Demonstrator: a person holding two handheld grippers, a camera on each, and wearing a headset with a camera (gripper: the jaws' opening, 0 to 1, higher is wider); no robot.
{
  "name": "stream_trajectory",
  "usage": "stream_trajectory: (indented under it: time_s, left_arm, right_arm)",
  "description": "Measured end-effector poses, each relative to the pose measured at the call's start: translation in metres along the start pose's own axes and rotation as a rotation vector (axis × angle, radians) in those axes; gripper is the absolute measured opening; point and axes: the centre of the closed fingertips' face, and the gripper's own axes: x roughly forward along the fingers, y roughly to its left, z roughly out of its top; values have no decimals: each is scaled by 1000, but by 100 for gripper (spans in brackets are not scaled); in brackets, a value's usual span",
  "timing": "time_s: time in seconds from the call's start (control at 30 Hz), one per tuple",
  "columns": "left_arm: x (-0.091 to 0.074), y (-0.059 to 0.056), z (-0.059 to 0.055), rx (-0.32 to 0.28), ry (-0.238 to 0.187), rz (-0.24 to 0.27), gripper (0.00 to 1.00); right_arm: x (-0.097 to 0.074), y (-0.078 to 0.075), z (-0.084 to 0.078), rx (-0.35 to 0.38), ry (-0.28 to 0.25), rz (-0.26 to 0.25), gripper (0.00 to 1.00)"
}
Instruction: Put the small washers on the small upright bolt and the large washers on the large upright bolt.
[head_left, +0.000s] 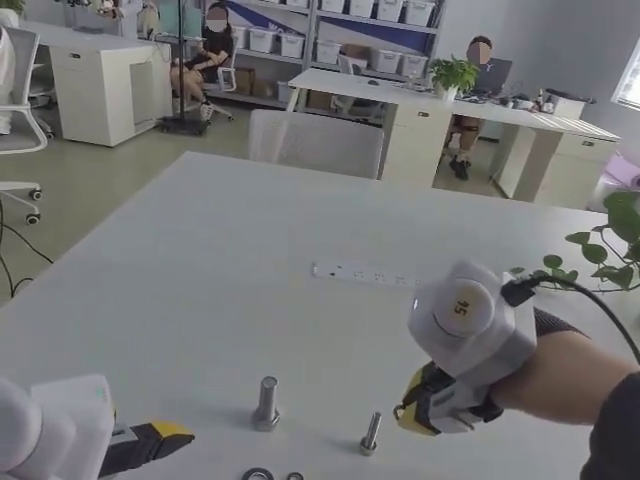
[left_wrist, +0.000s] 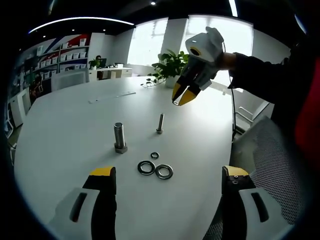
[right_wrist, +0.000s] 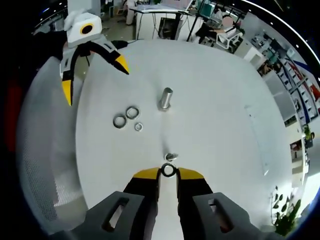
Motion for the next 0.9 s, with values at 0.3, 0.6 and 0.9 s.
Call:
stream_trajectory:
  time_s: [0.3,0.6,0.9]
  left_arm:
    - [-2,2,-2,-4,3,7,87]
    - [-3,6,-4,-10,8,16,87]
    - [-5,8,-5,-17,8,25,87]
  right_arm:
    - [11,-11,10,-12,-1,17,14]
    - [24,-13,10,-24,16,46,14]
    - [34,-13,8,-26,34,72,14]
